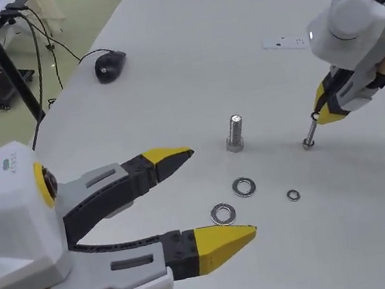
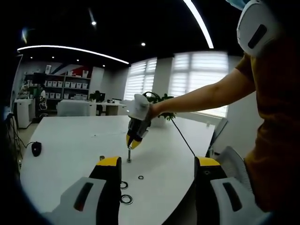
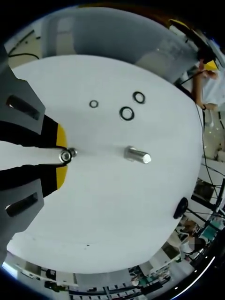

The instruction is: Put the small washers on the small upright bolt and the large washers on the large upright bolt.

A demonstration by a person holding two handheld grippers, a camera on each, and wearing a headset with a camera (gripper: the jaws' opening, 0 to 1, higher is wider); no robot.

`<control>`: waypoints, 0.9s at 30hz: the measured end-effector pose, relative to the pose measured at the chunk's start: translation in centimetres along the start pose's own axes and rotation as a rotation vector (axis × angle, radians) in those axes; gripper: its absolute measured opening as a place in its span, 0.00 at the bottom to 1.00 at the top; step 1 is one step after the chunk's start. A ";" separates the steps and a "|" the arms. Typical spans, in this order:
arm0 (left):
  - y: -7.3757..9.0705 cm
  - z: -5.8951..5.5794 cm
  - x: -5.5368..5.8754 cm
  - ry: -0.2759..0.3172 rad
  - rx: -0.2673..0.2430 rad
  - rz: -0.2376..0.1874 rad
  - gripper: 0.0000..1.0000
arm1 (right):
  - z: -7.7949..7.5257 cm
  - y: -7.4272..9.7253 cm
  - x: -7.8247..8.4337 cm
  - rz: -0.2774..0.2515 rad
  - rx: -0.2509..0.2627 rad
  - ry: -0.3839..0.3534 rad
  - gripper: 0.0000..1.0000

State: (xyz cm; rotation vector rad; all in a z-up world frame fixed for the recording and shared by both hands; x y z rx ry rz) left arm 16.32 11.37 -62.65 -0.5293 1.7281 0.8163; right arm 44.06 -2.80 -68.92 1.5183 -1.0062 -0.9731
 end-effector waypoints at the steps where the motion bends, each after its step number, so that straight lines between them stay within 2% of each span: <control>1: 0.0 0.0 0.0 -0.002 0.000 0.002 0.62 | 0.0 -0.1 0.1 0.004 -0.003 0.002 0.12; 8: 0.0 0.1 0.0 0.000 -0.007 0.005 0.62 | -0.4 -0.8 0.2 0.015 -0.005 0.009 0.12; 27: 0.2 0.4 -0.3 0.003 -0.022 0.002 0.62 | 0.1 -3.4 0.5 0.025 -0.036 0.009 0.12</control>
Point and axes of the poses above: the centre of the closed fingertips' face, and the gripper's own axes: y roughly backward along the fingers, z roughly to its left, x roughly out of its underside, the point moved 7 cm from there along y, roughly backward along the fingers, and after that the axes turned 9 degrees about z, right-handed, at the moved point
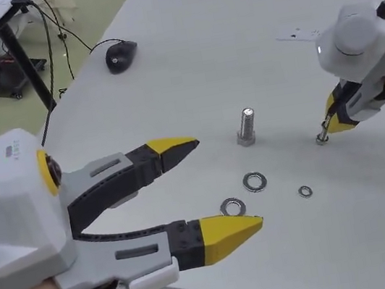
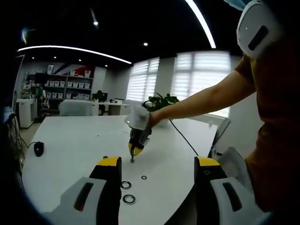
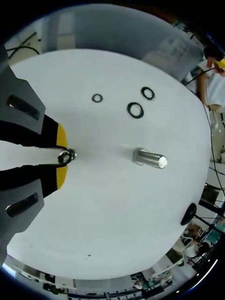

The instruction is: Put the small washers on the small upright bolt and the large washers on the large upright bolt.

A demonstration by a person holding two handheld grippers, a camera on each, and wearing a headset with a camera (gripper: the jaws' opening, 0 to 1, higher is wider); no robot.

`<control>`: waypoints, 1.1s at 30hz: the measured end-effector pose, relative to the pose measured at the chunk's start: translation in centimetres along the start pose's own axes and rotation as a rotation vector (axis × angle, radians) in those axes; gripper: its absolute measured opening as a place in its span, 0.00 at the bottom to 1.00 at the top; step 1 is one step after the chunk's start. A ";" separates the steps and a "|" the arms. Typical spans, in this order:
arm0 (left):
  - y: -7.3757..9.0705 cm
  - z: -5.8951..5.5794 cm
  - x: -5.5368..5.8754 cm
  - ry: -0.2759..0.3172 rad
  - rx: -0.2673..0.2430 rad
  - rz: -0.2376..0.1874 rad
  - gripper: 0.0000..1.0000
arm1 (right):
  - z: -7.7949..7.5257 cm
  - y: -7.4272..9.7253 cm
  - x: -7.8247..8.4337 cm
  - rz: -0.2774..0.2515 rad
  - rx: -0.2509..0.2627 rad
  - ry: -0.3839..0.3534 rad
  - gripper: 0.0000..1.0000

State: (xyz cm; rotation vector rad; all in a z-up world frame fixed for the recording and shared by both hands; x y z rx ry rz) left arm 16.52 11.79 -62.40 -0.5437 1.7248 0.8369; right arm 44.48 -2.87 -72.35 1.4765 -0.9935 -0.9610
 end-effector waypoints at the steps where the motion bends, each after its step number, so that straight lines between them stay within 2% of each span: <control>1: 0.0 0.0 0.0 0.002 0.000 -0.002 0.62 | 0.1 -0.2 0.0 0.002 -0.001 0.005 0.12; 10: 0.1 0.2 0.2 0.014 -0.004 -0.006 0.62 | 0.3 -1.6 -0.3 0.011 -0.022 0.004 0.13; 20: 0.1 0.5 0.2 0.015 -0.003 -0.006 0.61 | 0.5 -2.1 -0.4 -0.012 -0.024 0.014 0.14; 25: 0.1 0.5 0.1 0.010 0.001 -0.004 0.61 | 0.7 -1.5 -0.3 -0.026 -0.009 0.018 0.17; 33: 0.3 0.5 -0.1 -0.002 0.006 -0.007 0.61 | 1.2 0.6 0.2 -0.050 0.019 0.004 0.17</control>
Point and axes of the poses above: the centre of the closed fingertips' face, and the gripper's own axes: y roughly backward along the fingers, z roughly to its left, x roughly out of its underside, the point moved 7 cm from there along y, roughly backward along the fingers, and after that the axes turned 9 degrees about z, right-handed, at the moved point
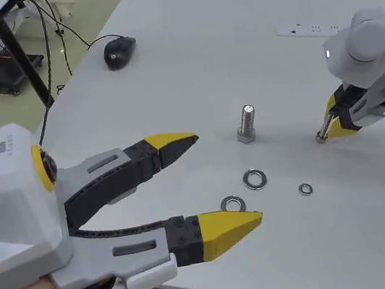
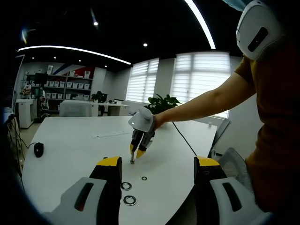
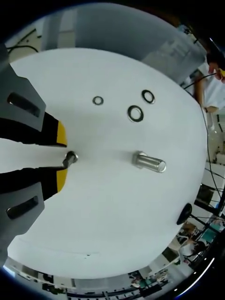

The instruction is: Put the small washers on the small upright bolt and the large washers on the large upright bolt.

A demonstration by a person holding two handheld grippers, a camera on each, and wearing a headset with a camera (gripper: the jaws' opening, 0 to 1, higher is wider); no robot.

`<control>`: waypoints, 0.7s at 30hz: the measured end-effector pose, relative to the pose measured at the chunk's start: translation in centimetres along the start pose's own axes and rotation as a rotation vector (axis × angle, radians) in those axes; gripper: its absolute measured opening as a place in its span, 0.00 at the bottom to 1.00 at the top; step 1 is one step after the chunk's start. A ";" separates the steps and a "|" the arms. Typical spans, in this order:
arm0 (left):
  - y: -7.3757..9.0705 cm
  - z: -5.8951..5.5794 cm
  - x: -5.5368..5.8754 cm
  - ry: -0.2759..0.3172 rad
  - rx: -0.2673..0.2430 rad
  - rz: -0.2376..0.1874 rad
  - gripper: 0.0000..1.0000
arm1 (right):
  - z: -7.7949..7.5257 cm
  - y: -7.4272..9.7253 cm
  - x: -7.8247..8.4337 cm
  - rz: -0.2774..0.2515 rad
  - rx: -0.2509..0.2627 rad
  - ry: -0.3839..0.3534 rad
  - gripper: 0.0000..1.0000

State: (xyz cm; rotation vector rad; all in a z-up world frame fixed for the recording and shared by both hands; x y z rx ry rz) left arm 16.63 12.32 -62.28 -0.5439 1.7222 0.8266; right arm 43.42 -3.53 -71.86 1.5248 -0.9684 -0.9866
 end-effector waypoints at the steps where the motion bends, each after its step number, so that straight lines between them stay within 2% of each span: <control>1: 0.0 -0.1 -0.1 -0.003 0.001 0.001 0.61 | 0.1 0.1 0.1 0.001 0.003 0.000 0.17; 11: 0.1 -1.2 -0.6 -0.032 0.008 0.008 0.61 | 1.9 1.6 0.7 -0.003 0.017 -0.006 0.17; 21: 0.4 -2.6 -0.8 -0.062 0.013 0.020 0.62 | 4.8 2.0 0.6 -0.017 0.009 0.002 0.17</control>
Point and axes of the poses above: the centre of the closed fingertips' face, and the gripper's own axes: y roughly backward along the fingers, z roughly to its left, x roughly out of its underside, the point moved 7 cm from there along y, roughly backward along the fingers, and after that the axes turned 9 degrees about z, right-handed, at the moved point
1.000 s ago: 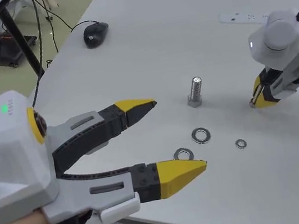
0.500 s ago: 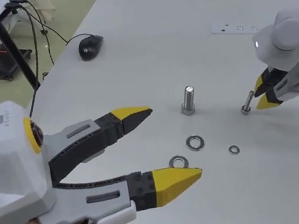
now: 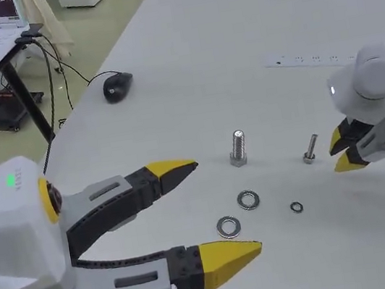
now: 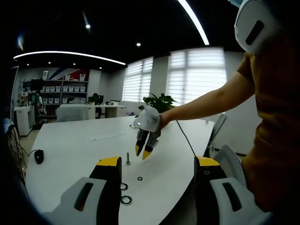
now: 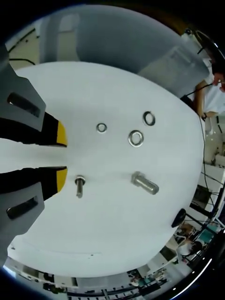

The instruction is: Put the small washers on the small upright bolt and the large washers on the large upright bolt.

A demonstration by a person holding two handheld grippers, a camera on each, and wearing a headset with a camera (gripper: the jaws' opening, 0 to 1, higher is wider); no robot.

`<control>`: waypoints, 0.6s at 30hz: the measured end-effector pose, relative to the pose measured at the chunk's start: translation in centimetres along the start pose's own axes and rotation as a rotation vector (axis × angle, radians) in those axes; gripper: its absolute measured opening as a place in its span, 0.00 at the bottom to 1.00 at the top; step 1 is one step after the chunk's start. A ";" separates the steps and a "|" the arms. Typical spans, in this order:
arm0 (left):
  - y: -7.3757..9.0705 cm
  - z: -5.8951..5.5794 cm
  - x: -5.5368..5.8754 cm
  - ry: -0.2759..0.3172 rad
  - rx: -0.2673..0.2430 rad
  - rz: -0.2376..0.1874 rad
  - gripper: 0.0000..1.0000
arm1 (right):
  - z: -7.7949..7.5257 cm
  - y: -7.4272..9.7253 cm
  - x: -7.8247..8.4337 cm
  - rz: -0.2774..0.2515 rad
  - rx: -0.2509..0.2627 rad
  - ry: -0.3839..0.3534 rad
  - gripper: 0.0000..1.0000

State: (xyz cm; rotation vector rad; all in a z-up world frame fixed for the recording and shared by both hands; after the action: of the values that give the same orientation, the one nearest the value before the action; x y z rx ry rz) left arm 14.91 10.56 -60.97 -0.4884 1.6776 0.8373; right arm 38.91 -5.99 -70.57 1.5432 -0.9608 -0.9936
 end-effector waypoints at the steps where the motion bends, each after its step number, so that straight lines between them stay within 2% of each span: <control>1: 0.0 -0.1 0.0 -0.004 0.000 -0.001 0.62 | 0.4 0.0 -0.1 -0.004 -0.002 0.001 0.17; 7: 0.2 -0.4 -0.2 -0.014 0.001 -0.006 0.62 | 2.1 -0.8 -0.7 -0.010 -0.023 0.010 0.17; 13: 0.5 -0.8 -0.2 -0.017 -0.004 -0.017 0.62 | 3.7 -1.8 -2.0 -0.027 -0.053 0.018 0.17; 18: 0.6 -0.9 -0.1 -0.015 -0.007 -0.018 0.61 | 4.2 -2.9 -3.2 -0.043 -0.080 0.013 0.17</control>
State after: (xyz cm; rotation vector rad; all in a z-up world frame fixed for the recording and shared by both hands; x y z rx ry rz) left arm 13.89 10.26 -60.57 -0.5000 1.6548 0.8319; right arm 34.11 -3.91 -73.59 1.5077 -0.8722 -1.0391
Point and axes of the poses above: the centre of the closed fingertips' face, and the gripper's own axes: y roughly backward along the fingers, z roughly to its left, x roughly out of its underside, the point moved 7 cm from there along y, roughly backward along the fingers, and after that the axes turned 9 degrees about z, right-handed, at the moved point
